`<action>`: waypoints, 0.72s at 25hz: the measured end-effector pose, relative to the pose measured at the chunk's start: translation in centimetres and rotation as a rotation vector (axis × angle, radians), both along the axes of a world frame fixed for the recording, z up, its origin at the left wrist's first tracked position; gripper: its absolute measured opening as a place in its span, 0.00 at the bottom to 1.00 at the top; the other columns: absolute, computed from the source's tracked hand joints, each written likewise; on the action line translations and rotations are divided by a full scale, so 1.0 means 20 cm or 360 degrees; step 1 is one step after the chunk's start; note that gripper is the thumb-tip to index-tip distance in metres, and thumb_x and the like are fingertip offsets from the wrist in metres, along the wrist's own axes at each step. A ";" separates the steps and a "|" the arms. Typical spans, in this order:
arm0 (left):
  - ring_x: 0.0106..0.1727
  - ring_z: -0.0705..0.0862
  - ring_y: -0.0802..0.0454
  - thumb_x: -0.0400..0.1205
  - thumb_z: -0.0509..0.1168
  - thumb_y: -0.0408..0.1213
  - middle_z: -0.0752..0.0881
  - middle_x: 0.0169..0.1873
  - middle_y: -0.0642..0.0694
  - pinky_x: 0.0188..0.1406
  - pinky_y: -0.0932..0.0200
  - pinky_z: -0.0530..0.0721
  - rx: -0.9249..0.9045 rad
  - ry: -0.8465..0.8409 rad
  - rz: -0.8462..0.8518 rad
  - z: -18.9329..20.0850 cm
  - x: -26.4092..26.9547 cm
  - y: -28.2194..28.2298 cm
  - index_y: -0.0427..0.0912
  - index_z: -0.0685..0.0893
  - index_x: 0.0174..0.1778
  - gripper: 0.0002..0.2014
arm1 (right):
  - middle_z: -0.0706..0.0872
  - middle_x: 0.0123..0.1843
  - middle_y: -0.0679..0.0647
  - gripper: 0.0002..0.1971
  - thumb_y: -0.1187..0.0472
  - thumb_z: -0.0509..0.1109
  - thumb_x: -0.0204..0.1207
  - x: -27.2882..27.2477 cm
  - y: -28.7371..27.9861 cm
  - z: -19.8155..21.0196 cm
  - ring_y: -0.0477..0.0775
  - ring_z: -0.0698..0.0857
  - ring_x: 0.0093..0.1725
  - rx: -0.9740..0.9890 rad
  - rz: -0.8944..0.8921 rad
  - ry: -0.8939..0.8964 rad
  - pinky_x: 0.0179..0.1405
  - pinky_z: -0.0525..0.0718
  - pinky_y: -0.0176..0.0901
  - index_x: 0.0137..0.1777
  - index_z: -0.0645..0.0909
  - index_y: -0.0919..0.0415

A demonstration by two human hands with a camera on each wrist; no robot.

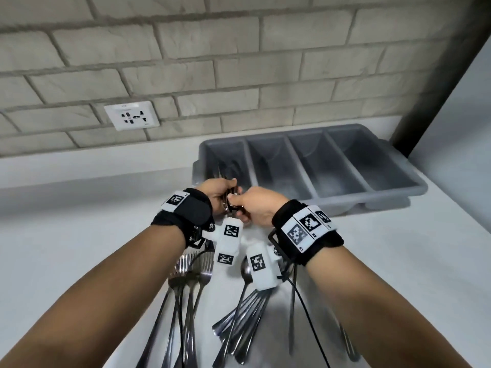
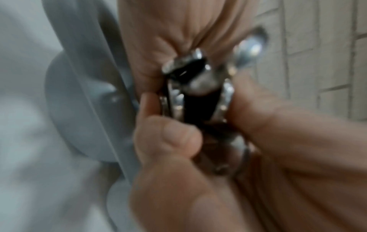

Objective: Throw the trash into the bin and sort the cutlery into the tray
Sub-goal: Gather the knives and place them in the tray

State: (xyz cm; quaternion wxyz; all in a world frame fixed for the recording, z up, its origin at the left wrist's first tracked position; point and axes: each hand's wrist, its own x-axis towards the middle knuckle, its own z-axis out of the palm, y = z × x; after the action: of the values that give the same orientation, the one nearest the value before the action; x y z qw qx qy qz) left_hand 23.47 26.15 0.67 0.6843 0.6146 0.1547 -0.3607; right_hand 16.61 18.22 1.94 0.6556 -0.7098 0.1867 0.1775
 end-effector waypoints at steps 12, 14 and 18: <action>0.14 0.76 0.46 0.78 0.51 0.16 0.72 0.11 0.40 0.10 0.67 0.72 0.0551 -0.0457 -0.0142 -0.14 0.15 0.01 0.34 0.70 0.23 0.18 | 0.85 0.30 0.59 0.09 0.73 0.58 0.78 0.26 0.01 -0.04 0.57 0.79 0.33 -0.0881 0.0277 0.0216 0.27 0.79 0.38 0.39 0.79 0.72; 0.31 0.81 0.44 0.82 0.52 0.23 0.74 0.23 0.43 0.24 0.59 0.80 0.0710 -0.0515 -0.0304 -0.16 0.17 0.00 0.35 0.75 0.29 0.16 | 0.88 0.54 0.64 0.14 0.67 0.58 0.81 0.26 0.03 -0.04 0.60 0.83 0.51 -0.1200 0.0352 0.0153 0.47 0.79 0.43 0.60 0.80 0.72; 0.71 0.76 0.33 0.85 0.52 0.28 0.80 0.64 0.24 0.70 0.45 0.76 0.0906 -0.0571 -0.0430 -0.15 0.15 -0.01 0.20 0.74 0.68 0.19 | 0.79 0.72 0.62 0.19 0.68 0.62 0.80 0.26 0.08 -0.08 0.59 0.78 0.71 -0.1407 0.0403 0.0039 0.68 0.75 0.43 0.71 0.74 0.69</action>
State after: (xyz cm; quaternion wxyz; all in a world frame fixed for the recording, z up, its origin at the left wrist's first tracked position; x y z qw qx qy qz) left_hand 26.46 25.97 -2.39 0.4482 0.8489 0.0439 -0.2768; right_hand 21.83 19.81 0.29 0.2607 -0.9365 0.1641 0.1677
